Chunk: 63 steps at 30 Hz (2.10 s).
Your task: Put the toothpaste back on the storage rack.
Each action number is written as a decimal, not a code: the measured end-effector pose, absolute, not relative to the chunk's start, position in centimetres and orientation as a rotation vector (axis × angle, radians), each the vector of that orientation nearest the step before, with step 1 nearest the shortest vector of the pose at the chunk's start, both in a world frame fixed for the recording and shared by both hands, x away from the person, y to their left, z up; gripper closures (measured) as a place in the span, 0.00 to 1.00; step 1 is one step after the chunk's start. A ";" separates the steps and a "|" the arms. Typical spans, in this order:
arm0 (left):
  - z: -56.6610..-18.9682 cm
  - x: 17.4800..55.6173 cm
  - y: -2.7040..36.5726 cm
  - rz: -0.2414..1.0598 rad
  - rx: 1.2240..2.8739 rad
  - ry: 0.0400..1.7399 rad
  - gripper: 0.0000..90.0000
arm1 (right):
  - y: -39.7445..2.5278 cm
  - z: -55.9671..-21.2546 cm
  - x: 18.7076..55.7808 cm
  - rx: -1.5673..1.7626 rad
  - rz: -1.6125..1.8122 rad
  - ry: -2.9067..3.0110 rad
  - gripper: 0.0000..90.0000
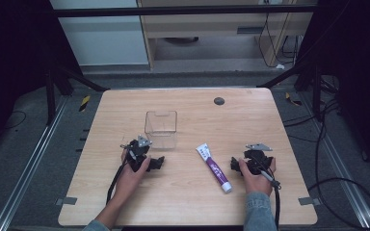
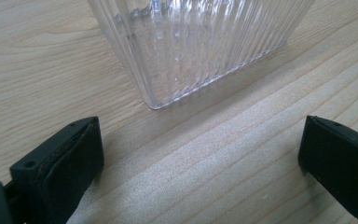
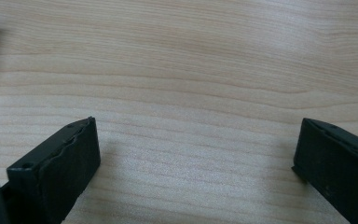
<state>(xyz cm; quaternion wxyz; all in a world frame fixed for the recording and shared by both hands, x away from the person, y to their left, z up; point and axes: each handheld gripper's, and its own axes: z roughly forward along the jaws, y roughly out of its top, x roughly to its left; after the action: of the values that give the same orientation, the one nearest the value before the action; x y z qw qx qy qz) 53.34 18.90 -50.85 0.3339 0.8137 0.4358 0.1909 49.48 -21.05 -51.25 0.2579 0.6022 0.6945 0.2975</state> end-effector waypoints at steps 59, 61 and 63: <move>-50.9 53.4 18.9 0.498 2.122 1.136 0.00 | -10.4 -46.1 50.4 1.300 0.616 2.400 0.35; -50.9 53.4 18.9 0.498 2.122 1.136 0.00 | -10.3 -46.2 50.5 1.304 0.613 2.403 0.36; -50.9 53.4 18.9 0.498 2.122 1.136 0.00 | -10.1 -46.4 50.9 1.296 0.606 2.420 0.39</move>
<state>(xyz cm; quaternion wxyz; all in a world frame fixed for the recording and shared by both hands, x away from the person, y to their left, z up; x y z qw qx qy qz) 53.40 18.88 -50.86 0.3350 0.8134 0.4355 0.1909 50.88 -10.06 -46.44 0.1644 0.4547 0.8491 0.2128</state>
